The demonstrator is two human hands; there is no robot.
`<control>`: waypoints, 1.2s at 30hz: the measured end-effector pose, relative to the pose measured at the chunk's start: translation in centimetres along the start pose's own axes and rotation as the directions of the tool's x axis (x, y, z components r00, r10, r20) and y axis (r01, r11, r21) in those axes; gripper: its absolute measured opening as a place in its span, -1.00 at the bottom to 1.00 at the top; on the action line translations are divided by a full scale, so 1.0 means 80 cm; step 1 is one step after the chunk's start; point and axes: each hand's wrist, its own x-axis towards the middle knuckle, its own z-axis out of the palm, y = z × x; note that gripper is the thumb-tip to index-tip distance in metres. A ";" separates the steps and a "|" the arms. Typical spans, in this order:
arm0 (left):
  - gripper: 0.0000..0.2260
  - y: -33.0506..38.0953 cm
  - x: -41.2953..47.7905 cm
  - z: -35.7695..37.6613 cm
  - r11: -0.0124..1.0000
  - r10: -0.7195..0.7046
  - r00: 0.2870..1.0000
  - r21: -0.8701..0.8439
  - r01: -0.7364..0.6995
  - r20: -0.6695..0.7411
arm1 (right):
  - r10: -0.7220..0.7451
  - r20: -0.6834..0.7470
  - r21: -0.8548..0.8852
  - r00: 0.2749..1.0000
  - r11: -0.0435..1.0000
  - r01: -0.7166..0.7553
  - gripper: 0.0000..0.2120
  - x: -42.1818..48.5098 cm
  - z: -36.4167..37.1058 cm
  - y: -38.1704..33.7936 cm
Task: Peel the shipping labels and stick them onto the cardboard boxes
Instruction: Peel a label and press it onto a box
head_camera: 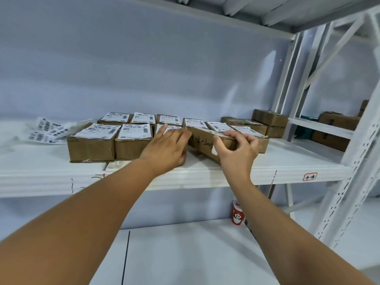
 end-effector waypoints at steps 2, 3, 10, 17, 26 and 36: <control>-0.46 0.001 0.000 0.002 0.999 -0.026 0.999 -0.045 0.027 0.020 | -0.017 0.036 -0.043 0.999 0.999 0.019 -0.79 0.000 0.007 0.001; -0.47 0.002 0.001 0.003 0.998 -0.030 0.999 -0.058 0.031 0.011 | -0.019 0.057 -0.064 0.998 0.998 0.023 -0.76 -0.001 0.010 0.000; -0.57 0.000 0.000 0.005 0.986 -0.061 0.997 -0.160 0.052 -0.049 | -0.032 0.199 -0.226 0.979 0.971 0.078 -0.57 0.001 0.026 -0.001; -0.45 0.001 -0.006 0.005 0.987 -0.022 0.990 -0.163 -0.001 -0.140 | -0.180 0.287 -0.299 0.941 0.916 0.266 -0.63 0.001 0.031 0.018; -0.47 0.000 -0.005 0.009 0.996 -0.003 0.988 -0.092 -0.012 -0.154 | -0.224 0.271 -0.368 0.936 0.875 0.316 -0.62 -0.007 0.032 0.026; -0.63 0.001 -0.013 0.000 0.994 -0.024 0.926 -0.105 -0.017 -0.377 | -0.211 0.322 -0.488 0.923 0.798 0.353 -0.63 -0.011 0.031 0.025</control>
